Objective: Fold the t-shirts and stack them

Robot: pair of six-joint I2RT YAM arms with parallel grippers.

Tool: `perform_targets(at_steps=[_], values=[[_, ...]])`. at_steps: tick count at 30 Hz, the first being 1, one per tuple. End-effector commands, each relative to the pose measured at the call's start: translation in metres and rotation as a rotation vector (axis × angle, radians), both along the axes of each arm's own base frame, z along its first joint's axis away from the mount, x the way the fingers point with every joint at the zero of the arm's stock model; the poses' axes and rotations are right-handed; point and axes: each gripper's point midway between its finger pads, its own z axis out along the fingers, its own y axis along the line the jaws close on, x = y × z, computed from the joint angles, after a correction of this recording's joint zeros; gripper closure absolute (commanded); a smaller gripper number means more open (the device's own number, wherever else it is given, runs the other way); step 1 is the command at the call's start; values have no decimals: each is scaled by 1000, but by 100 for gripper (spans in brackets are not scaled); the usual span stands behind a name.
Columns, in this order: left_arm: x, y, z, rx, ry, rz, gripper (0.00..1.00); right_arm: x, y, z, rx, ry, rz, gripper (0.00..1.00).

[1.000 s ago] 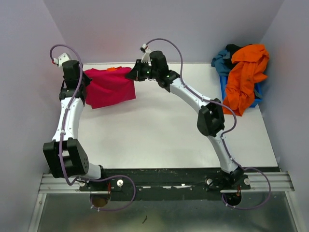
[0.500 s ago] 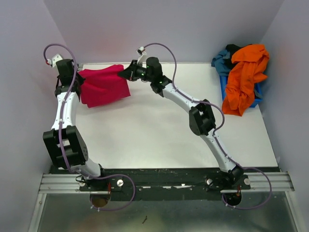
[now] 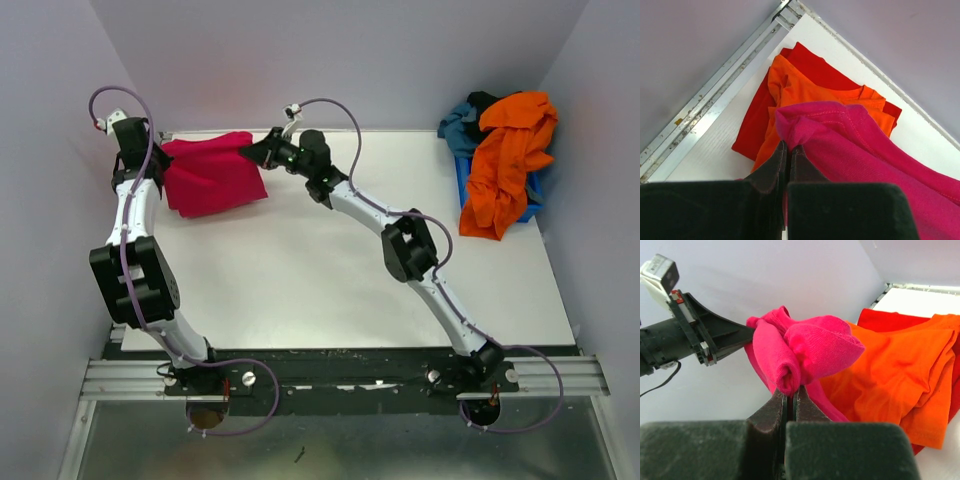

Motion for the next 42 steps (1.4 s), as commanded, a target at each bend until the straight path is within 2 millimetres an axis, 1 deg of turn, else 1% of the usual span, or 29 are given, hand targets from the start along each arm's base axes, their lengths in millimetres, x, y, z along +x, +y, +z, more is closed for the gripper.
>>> perform_targets(at_steps=[1, 4, 8, 11, 14, 20, 22, 29, 30, 31, 32, 33, 34, 35, 36, 37, 38, 39, 40, 41, 42], values=[[9, 34, 4, 39, -31, 64, 100, 22, -14, 38, 135, -111, -104, 99], [15, 39, 0, 36, -32, 65, 100, 24, -16, 40, 174, -126, -121, 99], [27, 46, -9, 28, -30, 62, 100, 37, -19, 29, 194, -109, -184, 99], [38, 45, -21, 16, -33, 46, 100, 42, -20, 28, 223, -108, -206, 99], [48, 47, -36, 2, -15, 36, 100, 47, -24, 27, 249, -115, -245, 99], [65, 47, -56, -26, -21, 16, 100, 55, -29, 20, 258, -126, -291, 99], [69, 48, -59, -30, -19, 17, 100, 57, -30, 17, 270, -132, -305, 99], [80, 52, -59, -27, -28, 19, 100, 62, -36, 24, 278, -160, -352, 99], [82, 53, -60, -30, -29, 19, 100, 62, -35, 24, 273, -159, -351, 95], [84, 53, -61, -32, -32, 17, 100, 68, -39, 23, 274, -144, -385, 87], [87, 52, -63, -37, -37, 17, 100, 70, -40, 22, 273, -139, -395, 71], [91, 53, -64, -44, -45, 18, 100, 71, -42, 21, 278, -126, -409, 38], [95, 52, -67, -54, -52, 15, 100, 72, -43, 23, 280, -115, -417, 13], [101, 53, -68, -61, -54, 14, 100, 73, -45, 26, 278, -121, -416, 0], [107, 55, -74, -66, -48, 10, 100, 73, -48, 29, 277, -132, -414, 0], [113, 55, -77, -72, -45, 1, 95, 72, -51, 36, 284, -144, -416, 0], [121, 54, -83, -86, -39, -17, 79, 72, -55, 40, 283, -148, -416, 0], [128, 46, -90, -116, -25, -64, 55, 71, -60, 43, 286, -152, -414, 0], [134, 45, -96, -128, -4, -87, 42, 69, -64, 43, 283, -154, -411, 0], [137, 46, -102, -133, 20, -91, 34, 66, -68, 43, 286, -157, -408, 0], [135, 46, -107, -134, 44, -94, 19, 65, -72, 48, 290, -164, -408, 0]])
